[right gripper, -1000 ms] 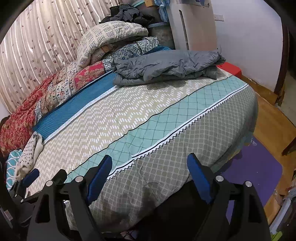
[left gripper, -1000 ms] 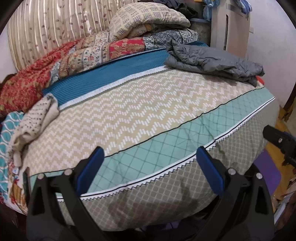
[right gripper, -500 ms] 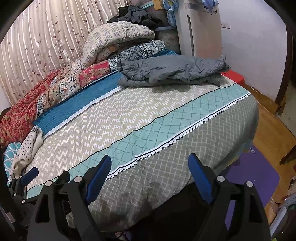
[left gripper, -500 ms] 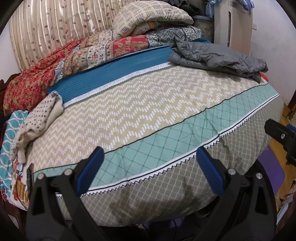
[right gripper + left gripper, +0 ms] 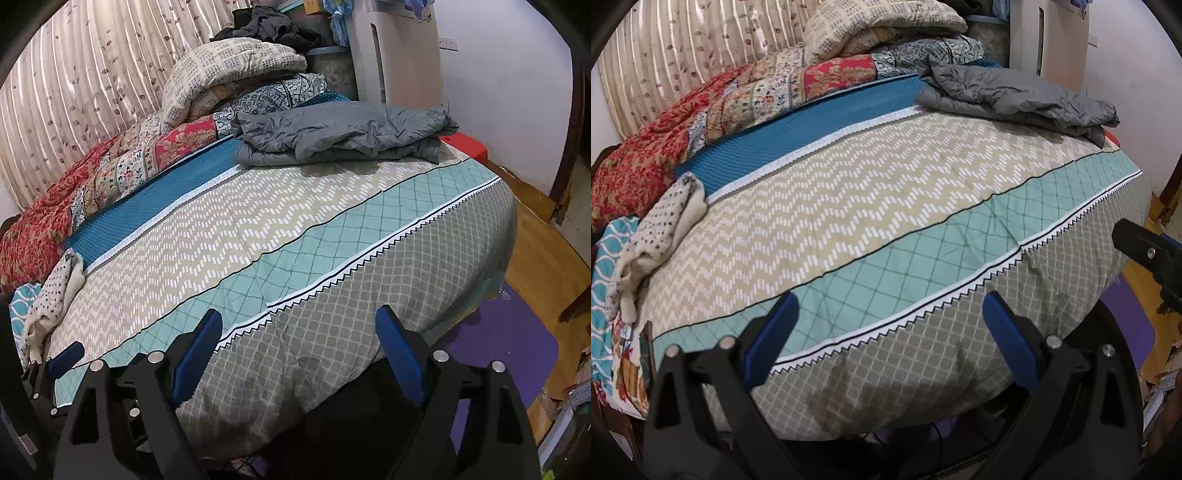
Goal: Fold large clothes
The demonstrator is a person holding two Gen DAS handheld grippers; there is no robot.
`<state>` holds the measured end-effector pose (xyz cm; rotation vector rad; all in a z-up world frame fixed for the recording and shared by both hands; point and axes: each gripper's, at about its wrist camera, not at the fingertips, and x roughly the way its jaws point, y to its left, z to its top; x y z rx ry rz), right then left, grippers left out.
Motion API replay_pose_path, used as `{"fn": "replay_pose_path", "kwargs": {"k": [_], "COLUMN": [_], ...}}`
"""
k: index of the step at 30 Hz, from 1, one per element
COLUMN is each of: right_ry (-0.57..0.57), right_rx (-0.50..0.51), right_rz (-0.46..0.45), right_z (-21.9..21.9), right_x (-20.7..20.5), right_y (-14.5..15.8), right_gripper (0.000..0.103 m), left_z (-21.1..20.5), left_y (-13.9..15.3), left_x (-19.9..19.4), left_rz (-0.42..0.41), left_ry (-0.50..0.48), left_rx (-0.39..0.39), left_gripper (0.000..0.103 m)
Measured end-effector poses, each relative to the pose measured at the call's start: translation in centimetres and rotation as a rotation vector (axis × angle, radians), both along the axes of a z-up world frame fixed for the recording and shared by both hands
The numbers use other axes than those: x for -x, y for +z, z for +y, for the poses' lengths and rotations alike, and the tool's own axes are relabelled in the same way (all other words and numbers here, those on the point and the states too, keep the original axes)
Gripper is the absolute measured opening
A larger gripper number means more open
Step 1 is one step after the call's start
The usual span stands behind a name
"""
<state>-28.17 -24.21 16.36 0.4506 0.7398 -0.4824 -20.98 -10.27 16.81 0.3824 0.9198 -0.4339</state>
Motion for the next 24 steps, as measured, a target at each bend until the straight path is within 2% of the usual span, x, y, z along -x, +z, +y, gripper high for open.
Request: {"fn": "replay_pose_path", "kwargs": {"k": [24], "right_ry": [0.024], "right_rx": [-0.031], "right_rz": [0.029], "right_z": [-0.16], "right_x": [-0.46], "right_y": [-0.84], "right_gripper": [0.041], "left_z": [0.26], "left_y": [-0.66], "left_x": [0.11], "left_rz": [0.04], "left_ry": [-0.015], "left_rx": [-0.019], "left_gripper": [0.096]}}
